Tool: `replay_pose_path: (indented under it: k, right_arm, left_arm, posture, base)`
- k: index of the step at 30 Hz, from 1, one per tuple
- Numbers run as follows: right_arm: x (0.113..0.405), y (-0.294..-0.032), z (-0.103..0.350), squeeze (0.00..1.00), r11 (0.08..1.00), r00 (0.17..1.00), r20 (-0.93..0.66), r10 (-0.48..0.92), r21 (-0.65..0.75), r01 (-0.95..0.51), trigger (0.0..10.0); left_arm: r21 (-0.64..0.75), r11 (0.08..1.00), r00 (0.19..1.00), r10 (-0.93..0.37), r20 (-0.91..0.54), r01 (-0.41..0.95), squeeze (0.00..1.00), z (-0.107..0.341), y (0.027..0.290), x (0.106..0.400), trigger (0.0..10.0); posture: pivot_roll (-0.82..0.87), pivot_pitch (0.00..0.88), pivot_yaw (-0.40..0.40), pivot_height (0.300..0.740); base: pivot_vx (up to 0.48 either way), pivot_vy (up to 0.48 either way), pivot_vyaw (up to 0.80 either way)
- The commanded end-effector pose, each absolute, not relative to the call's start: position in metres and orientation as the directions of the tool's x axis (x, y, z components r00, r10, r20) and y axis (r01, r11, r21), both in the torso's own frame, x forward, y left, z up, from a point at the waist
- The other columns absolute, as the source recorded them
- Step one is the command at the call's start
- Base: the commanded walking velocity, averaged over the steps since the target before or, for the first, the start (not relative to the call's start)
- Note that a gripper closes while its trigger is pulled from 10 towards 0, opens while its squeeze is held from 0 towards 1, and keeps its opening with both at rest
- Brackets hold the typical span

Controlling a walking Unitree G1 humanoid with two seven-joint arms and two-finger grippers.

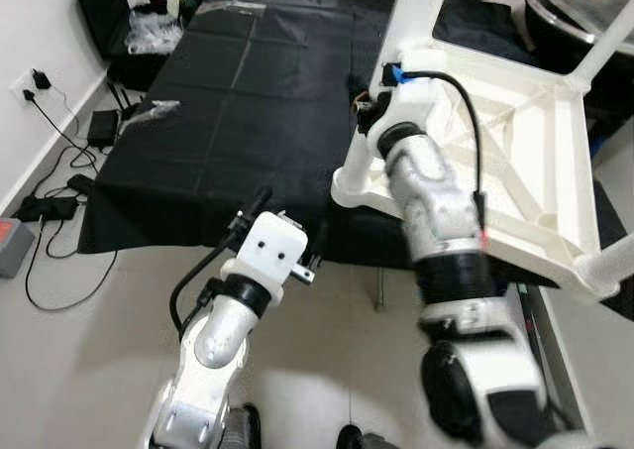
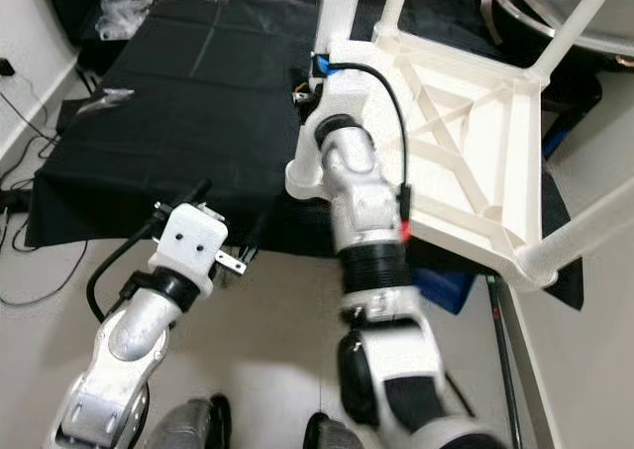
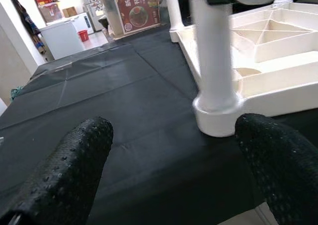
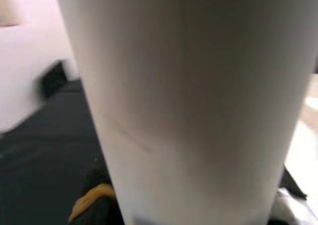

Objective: Building children table

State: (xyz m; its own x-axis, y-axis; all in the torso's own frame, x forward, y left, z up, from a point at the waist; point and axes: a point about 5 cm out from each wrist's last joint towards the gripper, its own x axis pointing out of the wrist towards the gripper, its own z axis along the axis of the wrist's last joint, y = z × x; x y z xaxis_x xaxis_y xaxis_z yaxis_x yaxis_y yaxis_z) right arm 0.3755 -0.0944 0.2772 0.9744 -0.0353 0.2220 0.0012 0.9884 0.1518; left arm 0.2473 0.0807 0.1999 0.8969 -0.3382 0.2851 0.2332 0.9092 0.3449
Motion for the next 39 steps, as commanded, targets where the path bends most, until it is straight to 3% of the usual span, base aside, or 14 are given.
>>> replay_pose_path:
  k: [1,4,5,10,13,15,17,25,26,31,32,35,36,39]
  right_arm:
    - [0.372,-0.116,0.247,0.00,0.955,0.973,0.068,-0.221,0.218,0.202,0.0]
    - [0.371,-0.110,0.247,0.00,0.940,0.969,0.060,-0.238,0.263,0.215,0.0]
    - [0.374,-0.103,0.249,0.00,0.936,0.977,0.065,-0.205,0.306,0.176,10.0]
    - [0.383,-0.091,0.263,0.00,0.933,0.988,0.143,-0.053,0.361,-0.002,10.0]
    - [0.387,-0.082,0.273,0.00,0.920,0.969,0.211,0.129,0.340,-0.197,10.0]
    - [0.387,-0.082,0.273,0.00,0.920,0.969,0.211,0.129,0.340,-0.197,10.0]
    - [0.376,-0.068,0.270,0.00,0.877,0.918,0.227,0.325,0.290,-0.383,10.0]
    - [0.361,-0.058,0.254,0.00,0.836,0.873,0.175,0.456,0.254,-0.487,10.0]
    - [0.359,-0.056,0.252,1.00,0.830,0.868,0.175,0.465,0.256,-0.496,10.0]
    - [0.359,-0.056,0.250,1.00,0.834,0.870,0.179,0.460,0.249,-0.492,10.0]
    - [0.359,-0.055,0.249,0.52,0.828,0.864,0.175,0.473,0.249,-0.503,10.0]
    - [0.359,-0.055,0.249,0.52,0.828,0.864,0.175,0.473,0.249,-0.503,10.0]
    - [0.358,-0.055,0.248,0.00,0.820,0.857,0.166,0.488,0.249,-0.515,10.0]
    - [0.354,-0.053,0.247,0.00,0.801,0.835,0.168,0.523,0.238,-0.549,10.0]
  left_arm:
    - [0.341,0.907,0.897,-0.348,0.272,0.248,0.00,0.196,0.078,0.246,10.0]
    - [0.340,0.907,0.898,-0.346,0.272,0.247,0.00,0.196,0.077,0.246,10.0]
    - [0.340,0.908,0.898,-0.346,0.272,0.247,0.00,0.196,0.077,0.245,10.0]
    - [0.339,0.908,0.899,-0.346,0.270,0.247,0.00,0.195,0.077,0.245,10.0]
    - [0.336,0.909,0.899,-0.345,0.270,0.248,0.00,0.195,0.077,0.245,10.0]
    - [0.336,0.909,0.899,-0.345,0.270,0.248,0.00,0.195,0.077,0.245,10.0]
    - [0.335,0.908,0.897,-0.348,0.272,0.250,0.00,0.195,0.076,0.246,10.0]
    - [0.339,0.907,0.897,-0.348,0.274,0.249,0.00,0.195,0.077,0.247,10.0]
    - [0.339,0.907,0.896,-0.350,0.274,0.250,0.00,0.195,0.076,0.247,10.0]
    - [0.339,0.906,0.894,-0.352,0.276,0.252,0.00,0.196,0.076,0.247,10.0]
    - [0.338,0.908,0.896,-0.348,0.276,0.249,0.00,0.196,0.076,0.247,10.0]
    - [0.338,0.908,0.896,-0.348,0.276,0.249,0.00,0.196,0.076,0.247,10.0]
    - [0.340,0.907,0.896,-0.350,0.274,0.250,0.00,0.195,0.076,0.247,10.0]
    - [0.338,0.908,0.897,-0.347,0.273,0.248,0.00,0.195,0.076,0.247,10.0]
  posture:
    - [0.17,0.207,-0.083,0.740]
    - [0.17,0.206,-0.084,0.740]
    - [0.18,0.207,-0.084,0.740]
    - [0.17,0.203,-0.088,0.740]
    - [0.17,0.198,-0.089,0.740]
    - [0.17,0.198,-0.089,0.740]
    - [0.17,0.190,-0.087,0.740]
    - [0.17,0.183,-0.082,0.740]
    - [0.17,0.181,-0.084,0.740]
    - [0.17,0.186,-0.086,0.740]
    - [0.17,0.186,-0.086,0.740]
    - [0.17,0.186,-0.086,0.740]
    - [0.16,0.189,-0.087,0.740]
    - [0.16,0.191,-0.087,0.740]
  base:
    - [0.000,0.000,0.00]
    - [0.000,0.000,0.00]
    - [0.000,0.000,0.00]
    - [0.000,0.000,0.00]
    - [0.000,0.000,0.00]
    - [0.000,0.000,0.00]
    - [0.000,0.000,0.00]
    - [0.000,0.000,0.00]
    - [0.000,0.000,0.00]
    - [0.000,0.000,0.00]
    - [0.000,0.000,0.00]
    - [0.000,0.000,0.00]
    - [0.000,0.000,0.00]
    - [0.000,0.000,0.00]
